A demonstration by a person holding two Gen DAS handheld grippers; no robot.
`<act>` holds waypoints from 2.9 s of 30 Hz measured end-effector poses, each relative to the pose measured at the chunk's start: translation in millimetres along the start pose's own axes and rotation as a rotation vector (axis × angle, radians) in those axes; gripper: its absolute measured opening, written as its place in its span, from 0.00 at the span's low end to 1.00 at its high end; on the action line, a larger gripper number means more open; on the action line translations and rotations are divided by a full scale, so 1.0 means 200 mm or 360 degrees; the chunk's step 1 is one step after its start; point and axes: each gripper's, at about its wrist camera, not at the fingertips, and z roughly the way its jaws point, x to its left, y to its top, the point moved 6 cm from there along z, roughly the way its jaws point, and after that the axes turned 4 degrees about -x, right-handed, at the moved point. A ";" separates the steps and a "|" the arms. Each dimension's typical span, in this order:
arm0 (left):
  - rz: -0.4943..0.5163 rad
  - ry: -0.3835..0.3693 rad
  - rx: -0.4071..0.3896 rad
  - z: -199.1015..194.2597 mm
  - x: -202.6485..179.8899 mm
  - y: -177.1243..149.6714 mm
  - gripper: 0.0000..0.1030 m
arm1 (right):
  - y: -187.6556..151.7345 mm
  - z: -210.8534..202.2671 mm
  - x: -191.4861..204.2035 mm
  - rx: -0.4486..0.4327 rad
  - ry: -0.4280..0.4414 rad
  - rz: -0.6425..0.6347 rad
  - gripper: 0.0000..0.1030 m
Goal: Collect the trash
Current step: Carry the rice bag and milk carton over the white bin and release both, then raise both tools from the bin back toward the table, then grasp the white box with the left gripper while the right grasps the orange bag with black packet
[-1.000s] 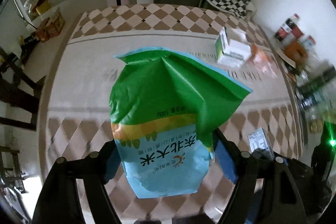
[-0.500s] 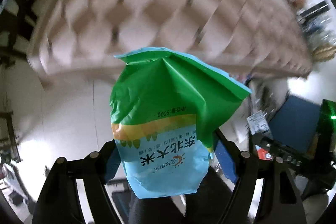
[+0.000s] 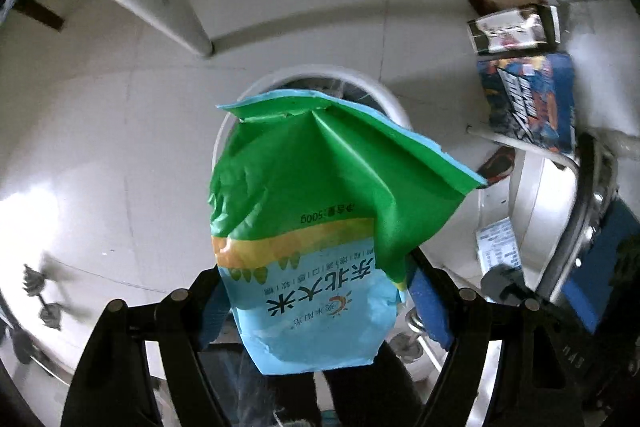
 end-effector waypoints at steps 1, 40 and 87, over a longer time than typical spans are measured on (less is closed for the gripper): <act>-0.0017 -0.0001 0.0023 0.08 0.02 0.03 0.74 | 0.02 0.06 0.00 0.0010 0.0009 0.0002 0.55; 0.0124 0.0397 -0.0374 -0.71 0.12 -0.35 0.97 | -0.11 -0.22 0.24 -0.0198 -0.0349 -0.0435 0.99; 0.0382 0.0276 -0.0729 -2.17 -2.12 1.65 0.97 | 2.45 -2.59 -0.19 -0.0670 -0.0139 0.0259 0.99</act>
